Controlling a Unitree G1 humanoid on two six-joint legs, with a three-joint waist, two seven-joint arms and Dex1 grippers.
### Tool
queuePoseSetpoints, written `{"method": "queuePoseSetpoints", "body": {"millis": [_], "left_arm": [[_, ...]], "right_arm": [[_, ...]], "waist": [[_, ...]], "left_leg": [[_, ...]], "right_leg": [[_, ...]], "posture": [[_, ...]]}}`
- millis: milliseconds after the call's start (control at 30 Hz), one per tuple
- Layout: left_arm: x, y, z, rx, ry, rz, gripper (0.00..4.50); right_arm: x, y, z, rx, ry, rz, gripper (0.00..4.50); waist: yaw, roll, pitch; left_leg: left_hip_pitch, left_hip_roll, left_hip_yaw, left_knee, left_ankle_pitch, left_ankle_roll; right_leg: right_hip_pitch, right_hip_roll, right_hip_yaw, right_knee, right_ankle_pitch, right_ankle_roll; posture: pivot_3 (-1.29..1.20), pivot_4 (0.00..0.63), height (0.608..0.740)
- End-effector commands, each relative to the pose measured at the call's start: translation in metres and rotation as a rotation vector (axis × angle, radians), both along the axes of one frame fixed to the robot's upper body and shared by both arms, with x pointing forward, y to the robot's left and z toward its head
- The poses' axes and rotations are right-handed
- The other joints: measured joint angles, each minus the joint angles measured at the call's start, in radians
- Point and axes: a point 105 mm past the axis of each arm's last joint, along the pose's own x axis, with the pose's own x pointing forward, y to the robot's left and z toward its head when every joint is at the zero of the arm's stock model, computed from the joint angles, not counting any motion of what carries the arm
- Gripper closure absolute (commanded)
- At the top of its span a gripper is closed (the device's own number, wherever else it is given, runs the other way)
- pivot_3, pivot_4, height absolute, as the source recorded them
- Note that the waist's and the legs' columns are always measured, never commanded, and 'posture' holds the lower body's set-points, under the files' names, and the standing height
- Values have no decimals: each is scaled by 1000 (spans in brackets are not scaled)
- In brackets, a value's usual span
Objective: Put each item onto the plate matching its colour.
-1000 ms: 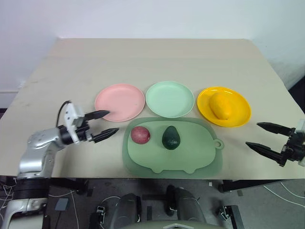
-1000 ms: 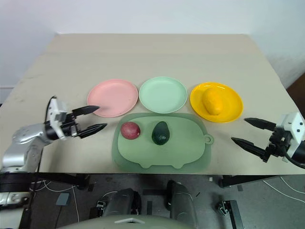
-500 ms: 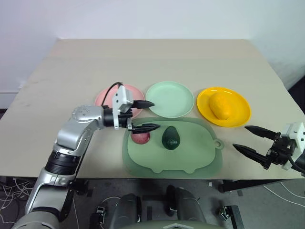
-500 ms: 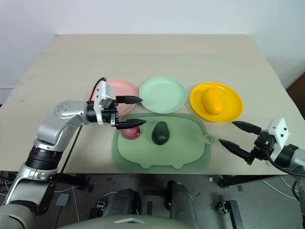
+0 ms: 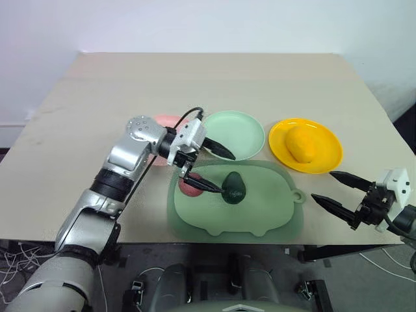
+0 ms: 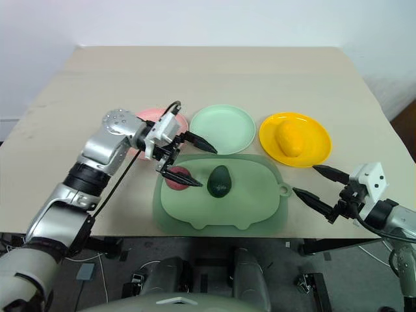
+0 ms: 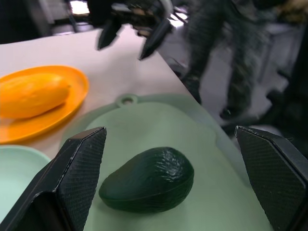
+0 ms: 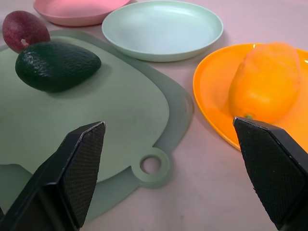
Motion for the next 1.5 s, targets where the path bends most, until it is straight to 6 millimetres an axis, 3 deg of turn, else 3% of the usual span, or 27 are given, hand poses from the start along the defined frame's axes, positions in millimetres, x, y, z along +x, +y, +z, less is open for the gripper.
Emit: {"method": "queuePoseSetpoints", "body": {"millis": [33, 367, 600, 933, 1100, 1233, 1333, 1500], "left_arm": [[-2, -9, -3, 12, -75, -80, 0], [4, -23, -41, 101, -250, -196, 0], [9, -35, -47, 78, -287, -201, 0], [13, -36, -57, 112, -306, -198, 0], [14, -37, -59, 121, -304, -192, 1158], [14, -37, -60, 128, -316, -198, 1727], [14, -40, -59, 119, -305, -195, 2426], [16, -45, -52, 89, -304, -181, 2426]], "right_arm": [[-2, 4, 9, 5, -42, 5, 30], [-10, 1, 9, -12, -41, -19, 30], [-11, 1, 10, -8, -45, -35, 30], [-9, 2, 11, -2, -52, -50, 30], [-7, 3, 11, -2, -53, -53, 0], [-7, 3, 12, -4, -55, -50, 0], [-7, 3, 13, -6, -57, -48, 0], [-6, 3, 13, -6, -55, -48, 0]], "waist": [[0, 0, 0], [1, -1, 0], [-1, -2, 1], [-1, -2, 1], [-1, -3, 1], [-1, -3, 1], [-1, -4, 0], [-1, -4, 0]], "left_leg": [[0, 0, 0, 0, 0, 0], [0, 0, 0, 0, 0, 0], [-1, 0, -1, 0, 0, 1], [-1, 0, -1, 0, -1, 1], [-1, 0, -1, 0, -1, 1], [0, 0, -1, -1, -1, 1], [0, 0, -1, -1, -1, 1], [0, 0, -1, -1, -1, 1]], "right_leg": [[0, 0, 0, 0, 0, 0], [0, 0, 0, 0, 0, 0], [0, 0, 0, 0, 0, 0], [0, 0, 0, 0, 0, 0], [0, 0, 0, 0, 0, 0], [2, 0, 0, 0, 0, 1], [3, 0, 0, 0, -2, 4], [3, 0, 0, 0, -2, 4]], "posture": [[0, 150, 737], [0, 150, 737], [0, 150, 737], [0, 150, 737], [0, 150, 737], [0, 150, 737], [0, 150, 737], [0, 150, 737]]}}
